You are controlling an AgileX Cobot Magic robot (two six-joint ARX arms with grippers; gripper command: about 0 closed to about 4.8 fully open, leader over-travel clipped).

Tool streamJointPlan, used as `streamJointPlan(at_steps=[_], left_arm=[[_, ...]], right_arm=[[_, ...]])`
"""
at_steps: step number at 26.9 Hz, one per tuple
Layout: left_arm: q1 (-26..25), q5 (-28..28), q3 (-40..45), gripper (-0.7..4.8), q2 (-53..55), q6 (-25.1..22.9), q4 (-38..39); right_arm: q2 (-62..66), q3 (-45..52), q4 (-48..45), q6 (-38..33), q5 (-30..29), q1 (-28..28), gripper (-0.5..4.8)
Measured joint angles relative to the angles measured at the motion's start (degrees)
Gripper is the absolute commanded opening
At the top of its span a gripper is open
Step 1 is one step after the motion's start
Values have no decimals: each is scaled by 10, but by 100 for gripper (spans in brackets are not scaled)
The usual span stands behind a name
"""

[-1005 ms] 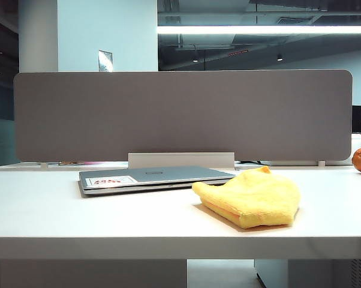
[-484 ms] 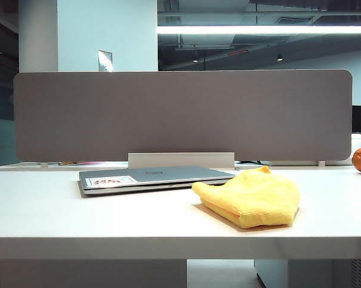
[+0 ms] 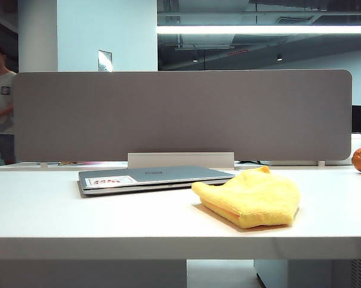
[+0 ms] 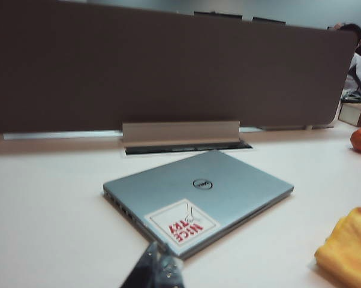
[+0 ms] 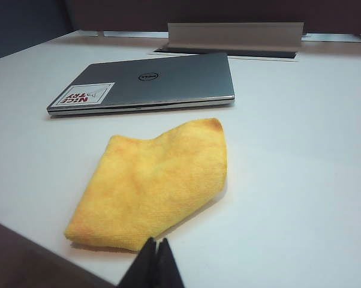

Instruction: Pick up the yellow rag and put it over the laptop.

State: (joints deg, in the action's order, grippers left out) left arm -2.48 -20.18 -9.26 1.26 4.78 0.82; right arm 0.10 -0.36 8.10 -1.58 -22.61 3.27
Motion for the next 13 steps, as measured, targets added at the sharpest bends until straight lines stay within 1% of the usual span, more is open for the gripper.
streamJointPlan(at_steps=[8,11,13], left_arm=[[0,-7,-64,-6,92,0,-2],[0,-40,-84,-6,151,0,-25],[0,-76,-89,-6,195,3,-66]], right_arm=[[0,0,0,0,0,0,0],[0,0,0,0,0,0,0],[0,0,0,0,0,0,0]])
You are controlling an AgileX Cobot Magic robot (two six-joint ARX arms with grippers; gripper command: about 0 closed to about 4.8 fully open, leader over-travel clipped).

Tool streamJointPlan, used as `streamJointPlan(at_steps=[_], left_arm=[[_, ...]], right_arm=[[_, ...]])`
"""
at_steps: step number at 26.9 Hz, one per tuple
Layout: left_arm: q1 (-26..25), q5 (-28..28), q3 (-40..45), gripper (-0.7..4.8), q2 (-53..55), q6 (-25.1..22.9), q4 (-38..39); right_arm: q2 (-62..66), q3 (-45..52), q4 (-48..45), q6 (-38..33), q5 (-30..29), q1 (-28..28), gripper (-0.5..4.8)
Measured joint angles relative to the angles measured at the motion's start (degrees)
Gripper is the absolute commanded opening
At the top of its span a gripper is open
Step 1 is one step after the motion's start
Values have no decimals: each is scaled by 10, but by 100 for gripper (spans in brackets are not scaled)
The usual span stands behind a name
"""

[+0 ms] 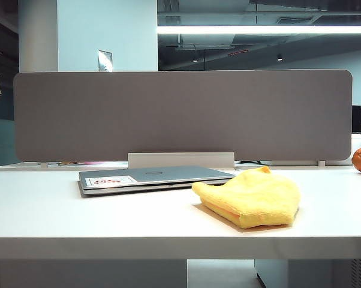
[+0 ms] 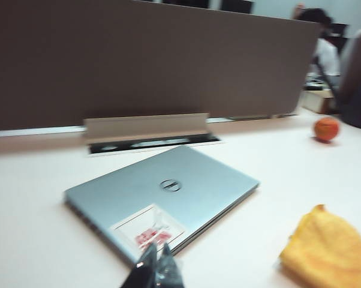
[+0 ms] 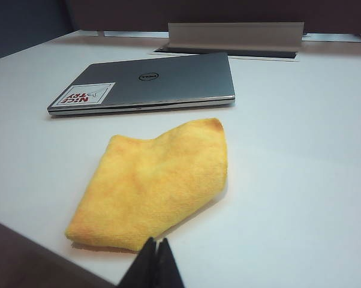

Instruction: Pick up the yellow rag and put it over the laptop.

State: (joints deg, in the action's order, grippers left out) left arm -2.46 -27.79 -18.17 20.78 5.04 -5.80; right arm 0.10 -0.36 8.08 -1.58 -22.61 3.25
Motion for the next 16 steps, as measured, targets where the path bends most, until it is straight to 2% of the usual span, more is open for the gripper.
streamJointPlan(at_steps=[3,5,9,16], left_arm=[[0,-12,0,-6,54,63,-67],[10,-11,0,-6,77,83,-78],[57,7,0,-6,115,90,-81],[189,110,-8,-6,199,90,-116]], right_arm=[[0,0,0,0,0,0,0],[0,0,0,0,0,0,0],[0,0,0,0,0,0,0],[0,0,0,0,0,0,0]])
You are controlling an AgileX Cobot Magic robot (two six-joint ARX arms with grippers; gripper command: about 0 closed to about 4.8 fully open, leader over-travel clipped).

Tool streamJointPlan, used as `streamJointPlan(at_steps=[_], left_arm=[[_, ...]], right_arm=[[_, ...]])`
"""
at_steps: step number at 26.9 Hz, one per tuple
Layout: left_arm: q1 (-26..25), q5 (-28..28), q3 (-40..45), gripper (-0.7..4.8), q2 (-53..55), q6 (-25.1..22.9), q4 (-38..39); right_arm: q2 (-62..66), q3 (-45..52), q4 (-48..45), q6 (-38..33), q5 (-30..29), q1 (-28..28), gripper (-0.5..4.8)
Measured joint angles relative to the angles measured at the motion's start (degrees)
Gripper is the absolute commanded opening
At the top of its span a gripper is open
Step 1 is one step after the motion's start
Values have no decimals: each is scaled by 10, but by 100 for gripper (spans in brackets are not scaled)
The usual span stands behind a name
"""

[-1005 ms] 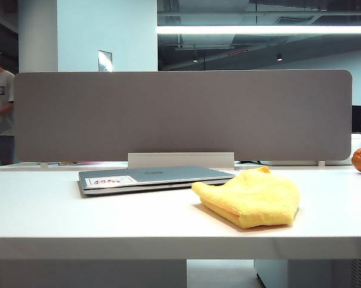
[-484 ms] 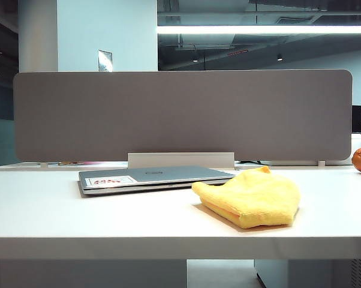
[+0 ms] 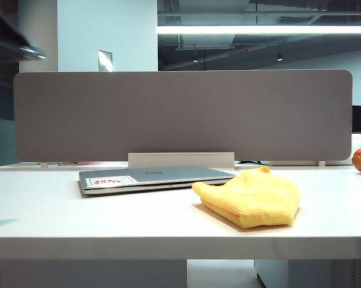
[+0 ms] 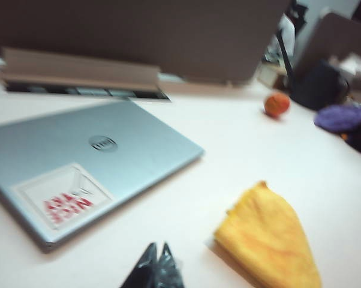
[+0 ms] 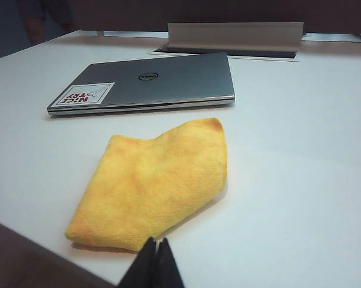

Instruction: Pick up the yellow rag and put it over the laptop.

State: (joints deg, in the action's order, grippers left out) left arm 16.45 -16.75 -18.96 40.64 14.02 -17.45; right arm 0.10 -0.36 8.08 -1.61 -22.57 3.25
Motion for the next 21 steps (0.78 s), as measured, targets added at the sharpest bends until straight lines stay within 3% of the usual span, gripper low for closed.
streamJointPlan(at_steps=[8,14,21], left_arm=[[122,75,-90,-5,178,0,-11],[181,80,-211,-5,360,0,-9],[218,80,-297,-4,475,0,-9]], right_arm=[[0,0,0,0,6,0,0],[0,0,0,0,10,0,0],[0,0,0,0,11,0,0]])
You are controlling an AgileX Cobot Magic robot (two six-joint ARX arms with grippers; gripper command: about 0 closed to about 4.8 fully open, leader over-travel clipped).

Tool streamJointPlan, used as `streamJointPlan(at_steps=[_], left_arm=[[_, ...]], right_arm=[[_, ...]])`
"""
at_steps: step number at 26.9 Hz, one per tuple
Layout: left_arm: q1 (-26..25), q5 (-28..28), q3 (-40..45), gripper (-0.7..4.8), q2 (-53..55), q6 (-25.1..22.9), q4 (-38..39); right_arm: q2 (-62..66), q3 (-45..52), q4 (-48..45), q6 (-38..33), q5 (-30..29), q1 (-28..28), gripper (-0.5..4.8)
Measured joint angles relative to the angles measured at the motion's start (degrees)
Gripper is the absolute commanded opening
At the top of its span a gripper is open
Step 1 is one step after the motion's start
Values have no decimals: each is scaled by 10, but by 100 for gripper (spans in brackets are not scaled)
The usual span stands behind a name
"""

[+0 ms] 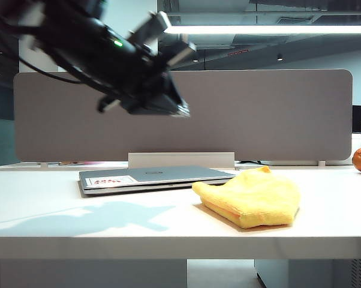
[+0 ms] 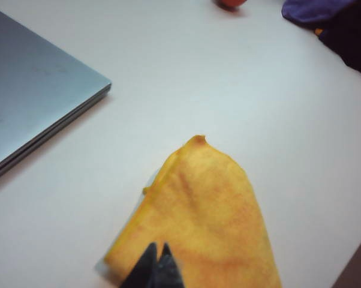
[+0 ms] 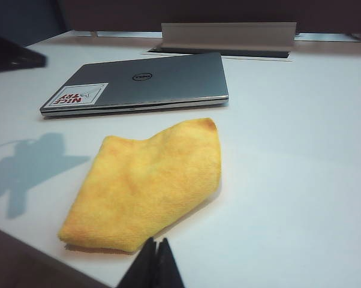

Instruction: Pick up the yellow rag and put it over the laptop.

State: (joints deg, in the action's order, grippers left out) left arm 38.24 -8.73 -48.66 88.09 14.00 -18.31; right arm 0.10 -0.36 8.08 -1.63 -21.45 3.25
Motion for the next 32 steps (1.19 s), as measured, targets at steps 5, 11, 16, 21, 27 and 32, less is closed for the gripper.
streamJointPlan(at_steps=[5,11,16,21,27,32], left_arm=[[12,3,-57,13,65,0,14],[15,9,-96,203,119,0,65],[46,11,-102,440,147,0,90],[79,11,-102,479,177,0,88],[105,19,-103,474,210,0,67],[123,64,-106,369,228,-5,42]], right_arm=[[0,0,0,0,1,0,0],[0,0,0,0,3,0,0],[0,0,0,0,3,0,0],[0,0,0,0,3,0,0],[0,0,0,0,3,0,0],[0,0,0,0,3,0,0]])
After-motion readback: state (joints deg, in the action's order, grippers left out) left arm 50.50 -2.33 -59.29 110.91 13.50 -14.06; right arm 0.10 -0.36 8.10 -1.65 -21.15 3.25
